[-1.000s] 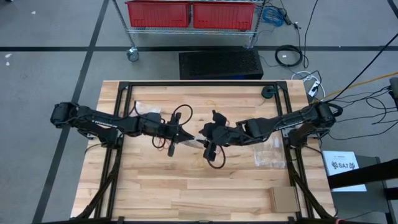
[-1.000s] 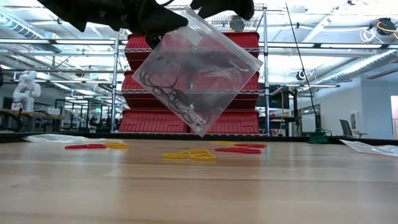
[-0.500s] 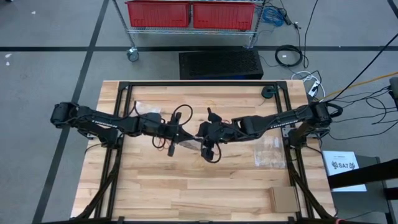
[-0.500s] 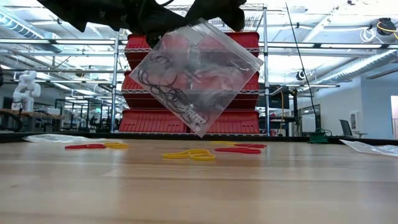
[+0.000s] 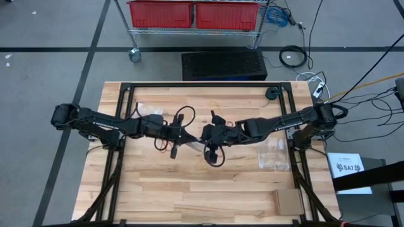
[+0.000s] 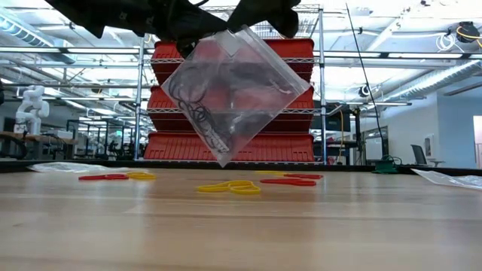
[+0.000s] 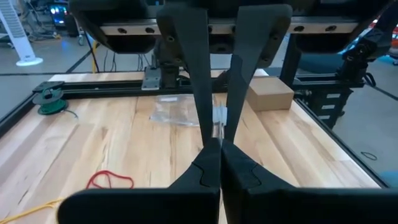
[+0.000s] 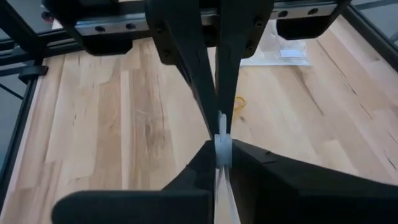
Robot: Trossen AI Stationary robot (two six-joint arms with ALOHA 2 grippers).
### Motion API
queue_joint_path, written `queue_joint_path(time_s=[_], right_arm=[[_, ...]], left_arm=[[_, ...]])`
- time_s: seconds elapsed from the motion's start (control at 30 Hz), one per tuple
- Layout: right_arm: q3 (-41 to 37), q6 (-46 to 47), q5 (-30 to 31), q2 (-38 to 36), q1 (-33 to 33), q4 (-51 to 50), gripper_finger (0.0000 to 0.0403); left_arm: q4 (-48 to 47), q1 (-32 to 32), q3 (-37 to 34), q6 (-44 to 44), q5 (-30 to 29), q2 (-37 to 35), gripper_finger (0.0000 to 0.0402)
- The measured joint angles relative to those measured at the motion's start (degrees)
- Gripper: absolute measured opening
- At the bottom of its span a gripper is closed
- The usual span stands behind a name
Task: Sort rubber bands
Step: Close the transparent zip bag
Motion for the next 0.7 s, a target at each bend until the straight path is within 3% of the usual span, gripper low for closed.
queue_joint_path(time_s=[0.7], right_arm=[[0.04, 3.42, 1.5, -0.12, 1.82, -3.26, 0.0009]], left_arm=[[-0.7, 0.0, 0.0, 1.19, -1.18, -2.43, 0.0]])
